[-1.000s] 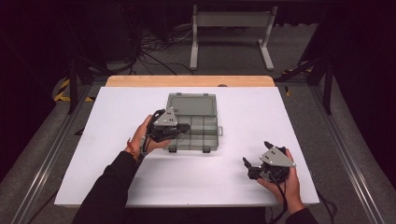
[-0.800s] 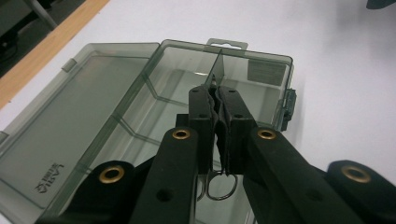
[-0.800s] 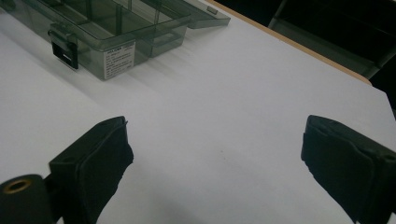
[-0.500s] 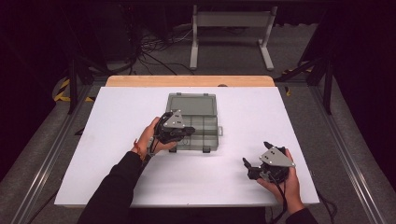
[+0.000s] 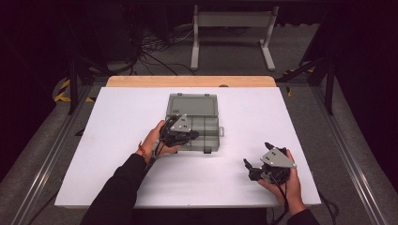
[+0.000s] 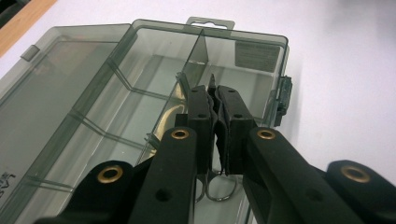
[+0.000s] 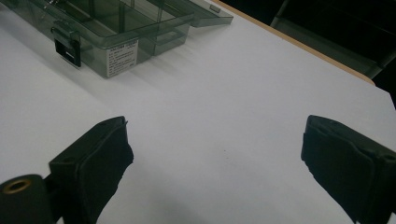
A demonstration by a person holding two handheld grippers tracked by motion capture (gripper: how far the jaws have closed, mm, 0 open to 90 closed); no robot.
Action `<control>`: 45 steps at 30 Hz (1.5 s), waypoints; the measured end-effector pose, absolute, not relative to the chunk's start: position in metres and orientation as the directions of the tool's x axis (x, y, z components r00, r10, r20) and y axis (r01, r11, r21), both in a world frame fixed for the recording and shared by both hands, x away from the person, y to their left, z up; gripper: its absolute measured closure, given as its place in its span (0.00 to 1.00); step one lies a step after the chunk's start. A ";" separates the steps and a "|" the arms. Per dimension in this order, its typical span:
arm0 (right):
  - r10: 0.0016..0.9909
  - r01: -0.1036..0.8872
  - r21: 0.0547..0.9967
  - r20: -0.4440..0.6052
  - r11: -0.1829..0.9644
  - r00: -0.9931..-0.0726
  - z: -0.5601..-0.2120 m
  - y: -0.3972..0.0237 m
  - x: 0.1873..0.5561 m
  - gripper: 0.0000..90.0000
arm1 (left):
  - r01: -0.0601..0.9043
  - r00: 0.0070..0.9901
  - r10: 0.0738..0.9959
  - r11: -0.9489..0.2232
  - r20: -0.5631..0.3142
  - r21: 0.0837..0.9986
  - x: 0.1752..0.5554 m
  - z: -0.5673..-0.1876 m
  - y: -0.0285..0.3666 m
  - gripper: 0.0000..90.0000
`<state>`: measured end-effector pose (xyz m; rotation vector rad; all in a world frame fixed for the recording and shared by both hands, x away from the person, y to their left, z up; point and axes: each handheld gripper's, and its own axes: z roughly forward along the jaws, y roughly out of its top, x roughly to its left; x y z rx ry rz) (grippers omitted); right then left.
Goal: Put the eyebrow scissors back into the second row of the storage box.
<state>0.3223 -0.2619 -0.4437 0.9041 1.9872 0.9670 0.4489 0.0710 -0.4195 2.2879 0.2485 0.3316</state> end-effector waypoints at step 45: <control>0.823 0.264 0.845 -0.304 0.465 -0.479 -0.443 -0.260 0.321 0.09 | -0.004 0.868 0.407 -0.565 0.282 0.825 0.421 -0.397 0.115 0.69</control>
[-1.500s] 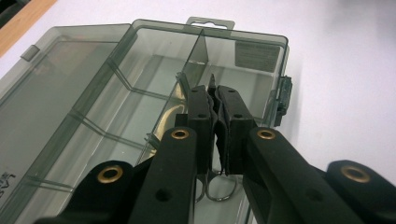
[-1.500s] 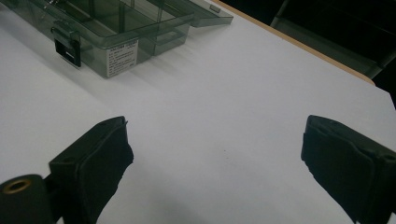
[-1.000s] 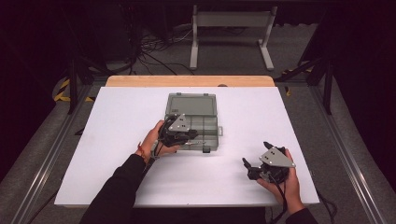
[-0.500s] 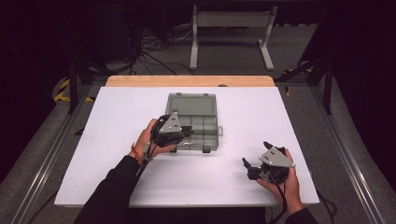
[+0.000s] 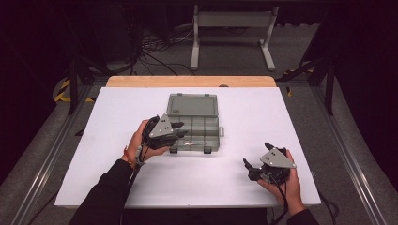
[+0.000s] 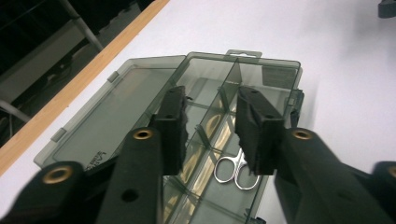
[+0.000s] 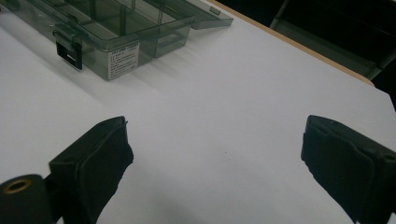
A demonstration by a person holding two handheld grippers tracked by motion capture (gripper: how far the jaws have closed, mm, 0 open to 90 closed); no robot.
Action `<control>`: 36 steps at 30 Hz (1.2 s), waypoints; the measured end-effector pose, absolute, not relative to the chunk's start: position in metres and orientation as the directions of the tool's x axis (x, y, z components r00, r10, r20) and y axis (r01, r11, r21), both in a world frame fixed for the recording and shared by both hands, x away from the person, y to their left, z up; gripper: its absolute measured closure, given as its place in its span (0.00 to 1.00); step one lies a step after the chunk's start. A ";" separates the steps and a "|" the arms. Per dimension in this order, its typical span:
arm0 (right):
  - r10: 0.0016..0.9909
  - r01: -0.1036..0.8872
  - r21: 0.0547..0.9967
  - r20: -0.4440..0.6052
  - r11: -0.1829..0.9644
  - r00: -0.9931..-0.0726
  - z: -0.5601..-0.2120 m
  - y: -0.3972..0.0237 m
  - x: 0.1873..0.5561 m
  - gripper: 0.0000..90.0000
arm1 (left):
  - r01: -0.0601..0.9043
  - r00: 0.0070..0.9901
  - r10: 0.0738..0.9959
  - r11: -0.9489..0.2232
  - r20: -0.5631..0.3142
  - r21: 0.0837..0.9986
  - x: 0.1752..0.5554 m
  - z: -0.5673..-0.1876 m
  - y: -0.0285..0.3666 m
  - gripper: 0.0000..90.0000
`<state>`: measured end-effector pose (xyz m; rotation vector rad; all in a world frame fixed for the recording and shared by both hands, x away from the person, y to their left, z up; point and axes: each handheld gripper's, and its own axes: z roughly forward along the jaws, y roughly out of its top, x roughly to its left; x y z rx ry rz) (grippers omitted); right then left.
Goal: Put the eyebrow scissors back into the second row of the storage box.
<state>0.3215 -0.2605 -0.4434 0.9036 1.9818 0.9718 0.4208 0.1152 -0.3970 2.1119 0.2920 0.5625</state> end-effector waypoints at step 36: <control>0.822 0.262 0.844 -0.306 0.468 -0.481 -0.443 -0.261 0.321 0.09 | 0.006 0.800 0.548 -0.414 0.244 0.910 0.408 -0.399 0.137 0.04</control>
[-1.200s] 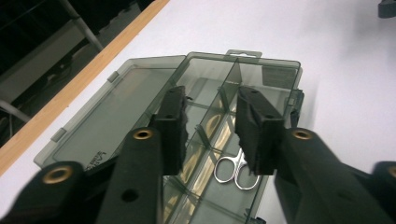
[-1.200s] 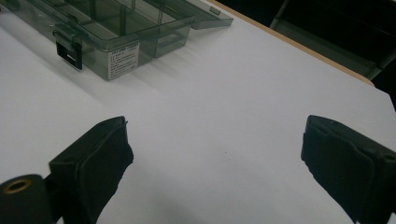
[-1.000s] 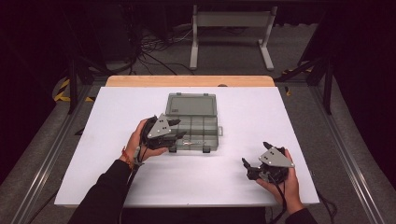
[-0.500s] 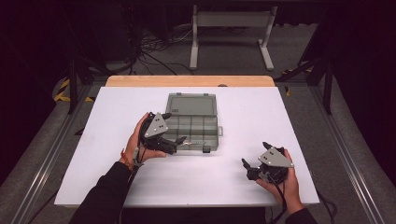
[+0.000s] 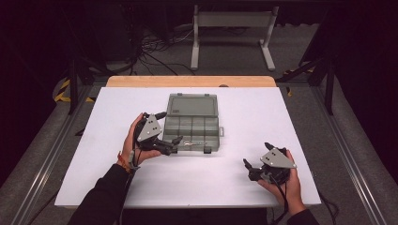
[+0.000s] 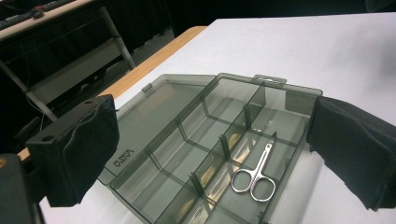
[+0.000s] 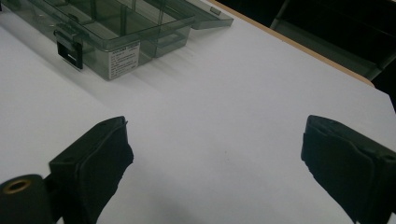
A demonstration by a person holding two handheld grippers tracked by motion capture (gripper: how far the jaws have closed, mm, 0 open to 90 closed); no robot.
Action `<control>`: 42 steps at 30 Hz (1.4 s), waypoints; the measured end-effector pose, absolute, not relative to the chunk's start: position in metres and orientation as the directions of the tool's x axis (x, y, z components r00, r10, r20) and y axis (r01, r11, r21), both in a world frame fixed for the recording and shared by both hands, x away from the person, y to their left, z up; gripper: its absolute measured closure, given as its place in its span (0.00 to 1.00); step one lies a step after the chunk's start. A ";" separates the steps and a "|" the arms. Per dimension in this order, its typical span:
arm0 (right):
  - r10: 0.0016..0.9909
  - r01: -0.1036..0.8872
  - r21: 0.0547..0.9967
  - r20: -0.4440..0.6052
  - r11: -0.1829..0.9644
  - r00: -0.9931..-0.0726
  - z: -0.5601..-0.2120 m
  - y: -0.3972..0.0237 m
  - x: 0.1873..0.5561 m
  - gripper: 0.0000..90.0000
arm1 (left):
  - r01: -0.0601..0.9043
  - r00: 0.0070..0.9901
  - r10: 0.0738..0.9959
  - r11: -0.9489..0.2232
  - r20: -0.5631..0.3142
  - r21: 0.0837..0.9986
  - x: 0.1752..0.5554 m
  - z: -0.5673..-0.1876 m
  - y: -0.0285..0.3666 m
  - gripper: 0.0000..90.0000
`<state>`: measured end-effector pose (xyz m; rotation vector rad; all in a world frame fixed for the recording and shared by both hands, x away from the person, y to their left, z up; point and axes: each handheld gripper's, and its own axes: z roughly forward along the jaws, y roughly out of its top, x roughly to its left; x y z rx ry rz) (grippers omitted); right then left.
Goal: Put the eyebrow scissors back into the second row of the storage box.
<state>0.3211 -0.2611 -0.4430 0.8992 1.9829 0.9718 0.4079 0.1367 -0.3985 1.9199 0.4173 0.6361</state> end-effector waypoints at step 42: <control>0.823 0.258 0.845 -0.312 0.469 -0.475 -0.442 -0.260 0.320 0.09 | -0.029 0.737 0.594 -0.448 0.322 0.893 0.369 -0.397 0.201 0.04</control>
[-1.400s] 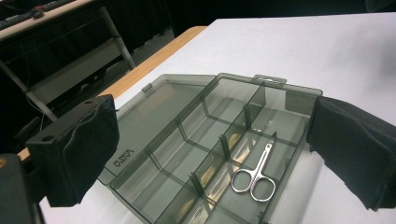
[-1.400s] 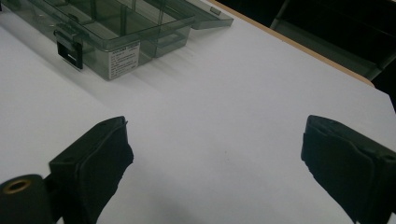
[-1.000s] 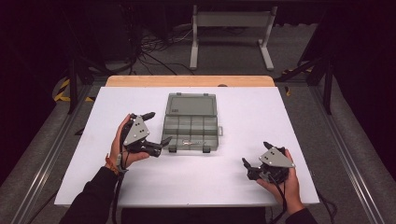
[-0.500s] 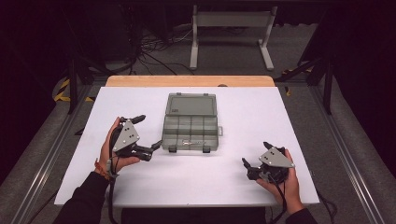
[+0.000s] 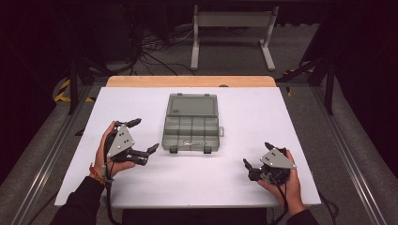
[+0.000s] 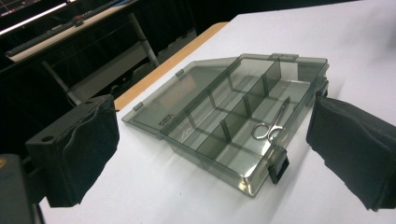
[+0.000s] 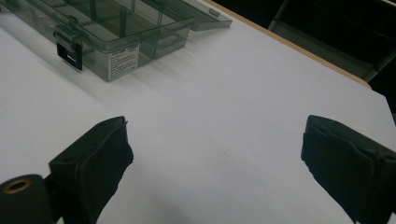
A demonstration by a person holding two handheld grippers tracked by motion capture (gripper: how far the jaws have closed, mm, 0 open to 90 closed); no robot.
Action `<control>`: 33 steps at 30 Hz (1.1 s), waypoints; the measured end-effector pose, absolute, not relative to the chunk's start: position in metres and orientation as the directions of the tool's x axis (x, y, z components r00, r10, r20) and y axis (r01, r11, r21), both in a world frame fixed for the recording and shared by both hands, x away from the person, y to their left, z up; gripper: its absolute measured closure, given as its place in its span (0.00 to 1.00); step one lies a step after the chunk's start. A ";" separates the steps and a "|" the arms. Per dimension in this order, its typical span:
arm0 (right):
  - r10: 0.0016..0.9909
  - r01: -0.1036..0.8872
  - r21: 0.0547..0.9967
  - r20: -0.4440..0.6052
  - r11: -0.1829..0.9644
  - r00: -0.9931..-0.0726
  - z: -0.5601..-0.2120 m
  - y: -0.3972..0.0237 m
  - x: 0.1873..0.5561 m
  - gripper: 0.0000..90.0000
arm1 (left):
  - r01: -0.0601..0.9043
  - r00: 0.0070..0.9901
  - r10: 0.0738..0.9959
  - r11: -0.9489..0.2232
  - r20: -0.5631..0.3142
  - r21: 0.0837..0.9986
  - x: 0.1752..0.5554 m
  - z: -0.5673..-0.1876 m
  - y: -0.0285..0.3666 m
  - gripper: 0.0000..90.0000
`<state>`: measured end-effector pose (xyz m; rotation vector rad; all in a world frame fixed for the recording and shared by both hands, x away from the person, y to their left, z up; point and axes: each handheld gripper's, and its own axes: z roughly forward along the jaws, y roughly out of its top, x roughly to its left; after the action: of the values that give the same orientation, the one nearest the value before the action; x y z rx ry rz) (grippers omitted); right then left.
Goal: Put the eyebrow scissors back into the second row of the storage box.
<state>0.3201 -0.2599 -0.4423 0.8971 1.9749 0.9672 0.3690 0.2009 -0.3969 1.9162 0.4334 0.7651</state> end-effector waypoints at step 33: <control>0.809 0.238 0.839 -0.335 0.489 -0.482 -0.442 -0.257 0.317 0.09 | 0.032 0.727 0.612 -0.484 0.312 0.875 0.352 -0.423 0.230 0.05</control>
<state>0.3168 -0.2571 -0.4417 0.8633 1.9778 0.9597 0.3522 0.2300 -0.4228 1.9715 0.4914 0.7617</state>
